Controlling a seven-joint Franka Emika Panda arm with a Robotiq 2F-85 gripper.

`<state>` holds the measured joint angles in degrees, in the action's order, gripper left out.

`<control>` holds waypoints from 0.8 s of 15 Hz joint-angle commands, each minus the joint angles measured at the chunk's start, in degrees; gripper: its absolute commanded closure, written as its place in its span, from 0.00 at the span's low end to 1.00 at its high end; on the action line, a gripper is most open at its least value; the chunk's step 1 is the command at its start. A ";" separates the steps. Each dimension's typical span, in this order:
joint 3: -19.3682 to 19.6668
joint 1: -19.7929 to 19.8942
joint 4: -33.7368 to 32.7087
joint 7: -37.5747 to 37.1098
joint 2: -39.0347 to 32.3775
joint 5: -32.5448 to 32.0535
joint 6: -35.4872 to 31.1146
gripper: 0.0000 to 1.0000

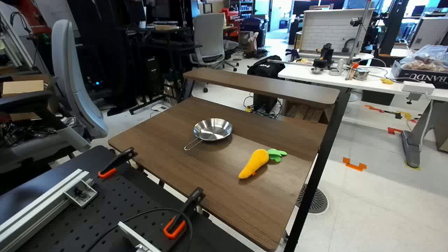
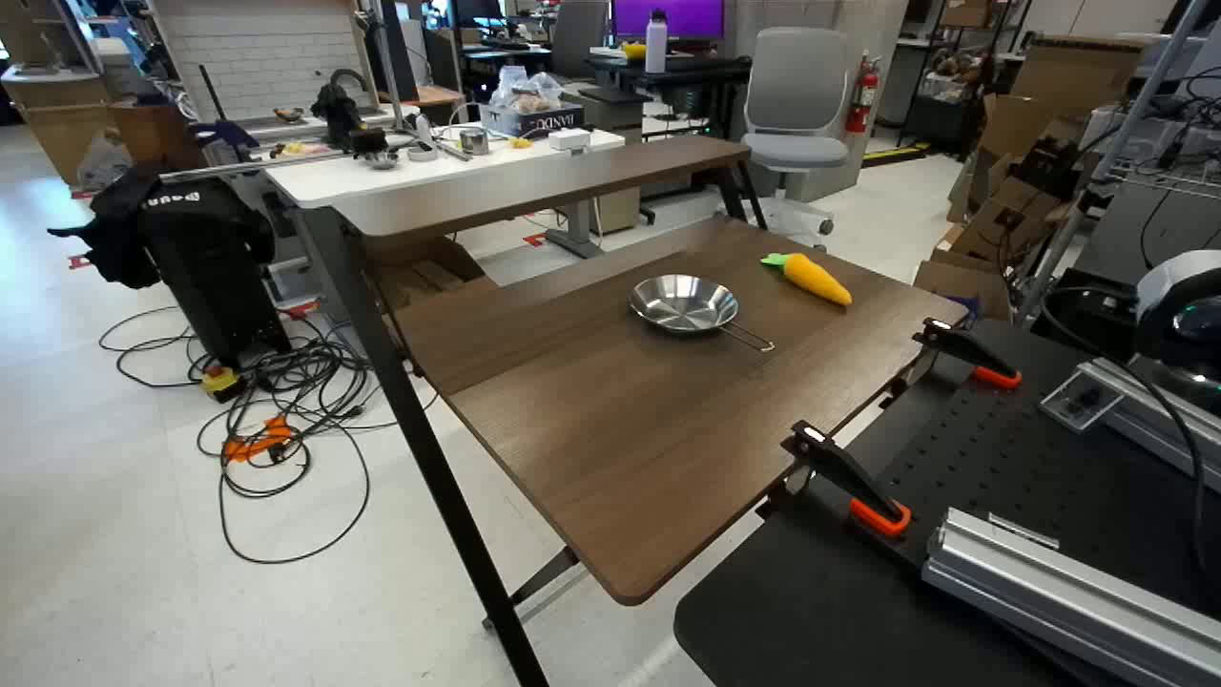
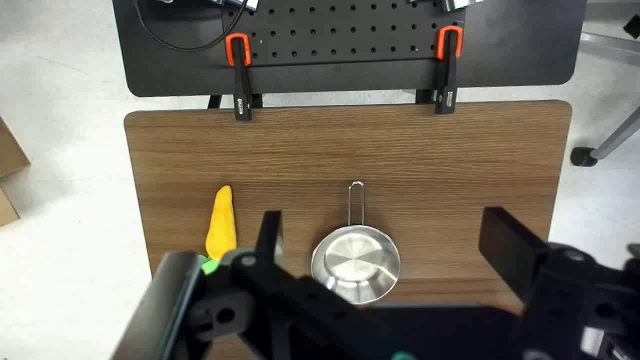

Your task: Put the carrot toy on the silver pan

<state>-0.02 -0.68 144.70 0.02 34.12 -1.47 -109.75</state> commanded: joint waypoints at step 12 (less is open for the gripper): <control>0.20 0.47 1.05 0.06 -0.74 -0.02 -0.73 0.00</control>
<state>-0.02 -0.68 145.21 0.02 34.08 -1.47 -109.75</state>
